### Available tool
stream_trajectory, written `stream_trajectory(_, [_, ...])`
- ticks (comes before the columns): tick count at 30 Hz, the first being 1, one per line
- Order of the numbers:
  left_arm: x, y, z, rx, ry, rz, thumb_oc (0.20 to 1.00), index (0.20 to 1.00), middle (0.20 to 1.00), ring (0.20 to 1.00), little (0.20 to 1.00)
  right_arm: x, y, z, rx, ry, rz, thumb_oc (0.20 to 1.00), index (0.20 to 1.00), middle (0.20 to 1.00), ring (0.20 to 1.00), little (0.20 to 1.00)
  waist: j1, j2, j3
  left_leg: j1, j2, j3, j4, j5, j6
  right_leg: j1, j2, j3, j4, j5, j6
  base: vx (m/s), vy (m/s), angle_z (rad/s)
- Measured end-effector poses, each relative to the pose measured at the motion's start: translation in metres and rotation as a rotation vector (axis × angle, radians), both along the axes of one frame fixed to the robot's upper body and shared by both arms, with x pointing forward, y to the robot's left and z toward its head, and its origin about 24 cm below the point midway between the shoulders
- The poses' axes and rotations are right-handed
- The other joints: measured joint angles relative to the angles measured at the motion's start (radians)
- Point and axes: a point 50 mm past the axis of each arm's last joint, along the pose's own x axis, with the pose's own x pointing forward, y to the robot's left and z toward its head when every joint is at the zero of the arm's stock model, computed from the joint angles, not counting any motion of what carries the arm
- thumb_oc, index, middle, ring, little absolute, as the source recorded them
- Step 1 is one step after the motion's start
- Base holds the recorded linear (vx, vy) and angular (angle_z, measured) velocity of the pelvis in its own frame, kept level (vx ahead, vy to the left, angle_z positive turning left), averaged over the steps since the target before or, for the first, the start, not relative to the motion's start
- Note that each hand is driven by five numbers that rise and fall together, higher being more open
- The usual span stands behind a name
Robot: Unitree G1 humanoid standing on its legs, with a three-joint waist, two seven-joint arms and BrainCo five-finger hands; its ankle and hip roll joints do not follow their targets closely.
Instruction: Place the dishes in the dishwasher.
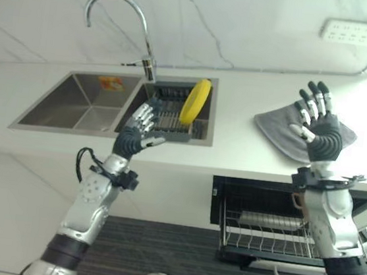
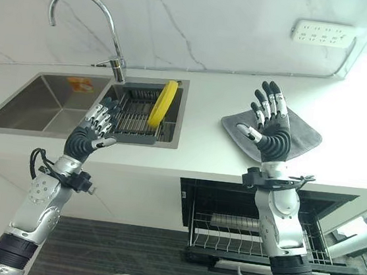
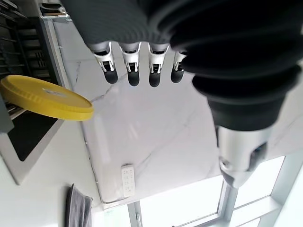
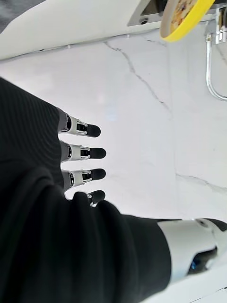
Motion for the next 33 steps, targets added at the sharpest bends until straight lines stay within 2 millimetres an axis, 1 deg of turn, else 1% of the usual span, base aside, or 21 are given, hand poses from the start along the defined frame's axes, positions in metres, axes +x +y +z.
stream_trajectory(1, [0.000, 0.000, -0.001, 0.002, 0.006, -0.002, 1.000, 1.000, 1.000, 1.000, 1.000, 0.000, -0.001, 0.001, -0.008, -0.002, -0.001, 1.000, 1.000, 1.000, 1.000, 1.000, 0.004, 0.009, -0.005, 0.006, 0.010, -0.008, -0.015, 0.002, -0.001, -0.001, -0.008, 0.008, -0.003, 0.006, 0.009, -0.08, 0.471, -0.40])
stream_trajectory(2, [0.000, -0.003, -0.002, 0.003, 0.011, -0.019, 1.000, 1.000, 1.000, 1.000, 1.000, -0.001, -0.004, 0.005, -0.032, -0.011, -0.009, 1.000, 1.000, 1.000, 1.000, 1.000, -0.002, 0.026, -0.017, 0.027, 0.016, 0.023, -0.062, 0.010, -0.004, -0.003, -0.029, 0.009, -0.005, 0.027, 0.045, -0.06, 0.525, -0.20])
stream_trajectory(3, [0.001, -0.006, -0.003, 0.008, 0.016, -0.036, 1.000, 1.000, 1.000, 1.000, 1.000, -0.002, -0.004, 0.007, -0.027, -0.022, -0.014, 1.000, 1.000, 1.000, 1.000, 1.000, -0.015, 0.037, -0.028, 0.038, -0.005, 0.042, -0.084, 0.066, -0.092, 0.008, -0.052, 0.015, -0.012, 0.050, 0.084, -0.05, 0.433, -0.10])
stream_trajectory(4, [0.001, -0.007, -0.004, 0.010, 0.019, -0.039, 1.000, 1.000, 1.000, 1.000, 1.000, -0.003, -0.002, 0.005, -0.013, -0.015, -0.012, 1.000, 1.000, 1.000, 1.000, 1.000, -0.020, 0.013, -0.033, 0.048, -0.042, 0.045, -0.087, 0.064, -0.088, 0.010, -0.084, 0.019, -0.027, 0.063, 0.091, -0.02, 0.356, 0.00])
stream_trajectory(5, [0.003, -0.008, -0.002, 0.016, 0.016, -0.045, 1.000, 1.000, 1.000, 1.000, 1.000, -0.003, 0.001, 0.002, 0.000, -0.008, -0.006, 1.000, 1.000, 1.000, 1.000, 1.000, -0.023, -0.013, -0.036, 0.048, -0.080, 0.047, -0.085, 0.053, -0.064, 0.014, -0.118, 0.019, -0.039, 0.090, 0.098, -0.02, 0.269, -0.05])
stream_trajectory(6, [0.007, -0.010, 0.000, 0.037, 0.016, -0.058, 1.000, 1.000, 1.000, 1.000, 1.000, -0.003, 0.006, 0.000, 0.008, 0.001, 0.007, 1.000, 1.000, 1.000, 1.000, 1.000, -0.020, -0.038, -0.037, 0.050, -0.129, 0.064, -0.087, 0.049, -0.044, 0.007, -0.157, 0.013, -0.053, 0.154, 0.058, -0.01, 0.259, -0.18])
stream_trajectory(7, [0.007, -0.010, -0.001, 0.043, 0.020, -0.050, 1.000, 1.000, 1.000, 1.000, 1.000, -0.003, 0.008, -0.001, 0.019, -0.001, 0.009, 1.000, 1.000, 1.000, 1.000, 1.000, -0.015, -0.039, -0.037, 0.056, -0.141, 0.076, -0.092, 0.048, -0.027, -0.002, -0.165, 0.013, -0.062, 0.213, 0.036, -0.01, 0.275, -0.21])
stream_trajectory(8, [0.008, -0.008, -0.002, 0.049, 0.026, -0.035, 1.000, 1.000, 1.000, 1.000, 1.000, -0.003, 0.009, -0.002, 0.025, 0.001, 0.010, 1.000, 1.000, 1.000, 1.000, 1.000, -0.013, -0.036, -0.037, 0.067, -0.144, 0.085, -0.105, 0.050, -0.017, -0.007, -0.171, 0.011, -0.062, 0.243, 0.031, -0.02, 0.129, -0.34])
stream_trajectory(9, [0.008, -0.003, -0.005, 0.070, 0.038, -0.004, 1.000, 1.000, 1.000, 1.000, 1.000, -0.003, 0.011, -0.004, 0.019, 0.011, 0.007, 1.000, 1.000, 1.000, 1.000, 1.000, -0.010, -0.036, -0.036, 0.089, -0.158, 0.110, -0.131, 0.052, -0.003, -0.017, -0.175, -0.016, -0.057, 0.285, 0.046, 0.00, 0.138, -0.46])
stream_trajectory(10, [0.007, 0.002, -0.006, 0.093, 0.044, 0.031, 1.000, 1.000, 1.000, 1.000, 1.000, -0.003, 0.011, -0.005, -0.003, 0.018, -0.001, 1.000, 1.000, 1.000, 1.000, 1.000, -0.003, -0.033, -0.034, 0.109, -0.162, 0.131, -0.158, 0.054, 0.011, -0.033, -0.169, -0.060, -0.024, 0.270, 0.076, 0.01, 0.083, -0.47])
stream_trajectory(11, [0.007, 0.004, -0.006, 0.095, 0.045, 0.042, 1.000, 1.000, 1.000, 1.000, 1.000, -0.003, 0.010, -0.005, -0.006, 0.019, -0.004, 1.000, 1.000, 1.000, 1.000, 1.000, -0.001, -0.030, -0.032, 0.119, -0.162, 0.136, -0.171, 0.055, 0.014, -0.043, -0.156, -0.069, 0.004, 0.238, 0.096, 0.03, 0.049, -0.32])
stream_trajectory(14, [0.007, 0.003, -0.006, 0.123, 0.037, 0.051, 1.000, 1.000, 1.000, 1.000, 1.000, -0.003, 0.010, -0.003, -0.019, 0.013, -0.020, 1.000, 1.000, 1.000, 1.000, 1.000, 0.004, -0.038, -0.037, 0.123, -0.173, 0.155, -0.171, 0.051, 0.020, -0.042, -0.106, -0.101, 0.007, 0.153, 0.093, 0.03, -0.057, -0.14])
stream_trajectory(17, [0.007, 0.000, -0.007, 0.114, 0.038, 0.065, 1.000, 1.000, 1.000, 1.000, 1.000, 0.000, 0.008, -0.006, -0.025, 0.034, -0.033, 1.000, 1.000, 1.000, 1.000, 1.000, 0.013, -0.040, -0.037, 0.123, -0.179, 0.154, -0.167, 0.053, 0.018, 0.018, -0.079, -0.090, -0.106, 0.150, 0.088, -0.01, -0.107, -0.08])
stream_trajectory(19, [0.006, -0.001, -0.010, 0.134, 0.039, 0.086, 1.000, 1.000, 1.000, 1.000, 1.000, 0.002, 0.009, -0.009, -0.042, 0.057, -0.047, 1.000, 1.000, 1.000, 1.000, 1.000, 0.021, -0.024, -0.036, 0.123, -0.152, 0.151, -0.168, 0.058, 0.010, 0.048, -0.032, -0.092, -0.182, 0.182, 0.068, 0.02, -0.117, -0.16])
stream_trajectory(22, [0.004, 0.001, -0.013, 0.127, 0.051, 0.110, 1.000, 1.000, 1.000, 1.000, 1.000, 0.001, 0.010, -0.013, -0.050, 0.069, -0.036, 1.000, 1.000, 1.000, 1.000, 1.000, 0.021, -0.020, -0.036, 0.127, -0.129, 0.153, -0.169, 0.060, 0.002, 0.083, 0.010, -0.092, -0.268, 0.217, 0.054, 0.03, -0.163, -0.17])
stream_trajectory(23, [-0.001, 0.006, -0.018, 0.122, 0.067, 0.134, 1.000, 1.000, 1.000, 1.000, 1.000, -0.001, 0.008, -0.015, -0.058, 0.075, -0.031, 1.000, 1.000, 1.000, 1.000, 1.000, 0.016, -0.018, -0.036, 0.135, -0.115, 0.157, -0.170, 0.061, -0.010, 0.117, 0.035, -0.093, -0.342, 0.243, 0.056, 0.04, -0.202, -0.19])
stream_trajectory(27, [-0.002, 0.007, -0.019, 0.111, 0.063, 0.162, 1.000, 1.000, 1.000, 1.000, 1.000, -0.001, 0.005, -0.013, -0.065, 0.069, -0.031, 1.000, 1.000, 1.000, 1.000, 1.000, 0.016, -0.008, -0.036, 0.135, -0.093, 0.154, -0.165, 0.059, -0.025, 0.117, 0.057, -0.090, -0.342, 0.241, 0.044, 0.04, -0.183, -0.06])
stream_trajectory(30, [-0.002, 0.006, -0.019, 0.110, 0.059, 0.173, 1.000, 1.000, 1.000, 1.000, 1.000, 0.003, 0.009, -0.007, -0.079, 0.061, -0.007, 1.000, 1.000, 1.000, 1.000, 1.000, 0.018, 0.002, -0.031, 0.103, -0.066, 0.155, -0.088, 0.034, -0.038, 0.101, 0.068, -0.090, -0.332, 0.226, 0.020, 0.01, -0.104, -0.12])
stream_trajectory(31, [-0.003, 0.007, -0.020, 0.104, 0.062, 0.186, 1.000, 1.000, 1.000, 1.000, 1.000, 0.006, 0.015, -0.004, -0.092, 0.058, 0.017, 1.000, 1.000, 1.000, 1.000, 1.000, 0.030, -0.001, -0.024, 0.051, -0.048, 0.138, 0.029, 0.025, -0.036, 0.069, 0.064, -0.065, -0.288, 0.206, 0.005, 0.05, -0.041, -0.51])
stream_trajectory(32, [-0.003, 0.009, -0.021, 0.102, 0.067, 0.195, 1.000, 1.000, 1.000, 1.000, 1.000, 0.008, 0.018, -0.002, -0.098, 0.059, 0.032, 1.000, 1.000, 1.000, 1.000, 1.000, 0.053, -0.014, -0.015, -0.008, -0.041, 0.094, 0.158, 0.031, -0.041, 0.036, 0.049, -0.032, -0.252, 0.189, -0.004, 0.08, 0.032, -0.56])
stream_trajectory(33, [-0.005, 0.009, -0.022, 0.099, 0.072, 0.196, 1.000, 1.000, 1.000, 1.000, 1.000, 0.008, 0.019, -0.002, -0.097, 0.059, 0.036, 1.000, 1.000, 1.000, 1.000, 1.000, 0.058, -0.019, -0.007, -0.051, -0.037, 0.055, 0.243, 0.039, -0.050, 0.038, 0.046, -0.012, -0.254, 0.188, -0.010, 0.16, 0.170, -0.72])
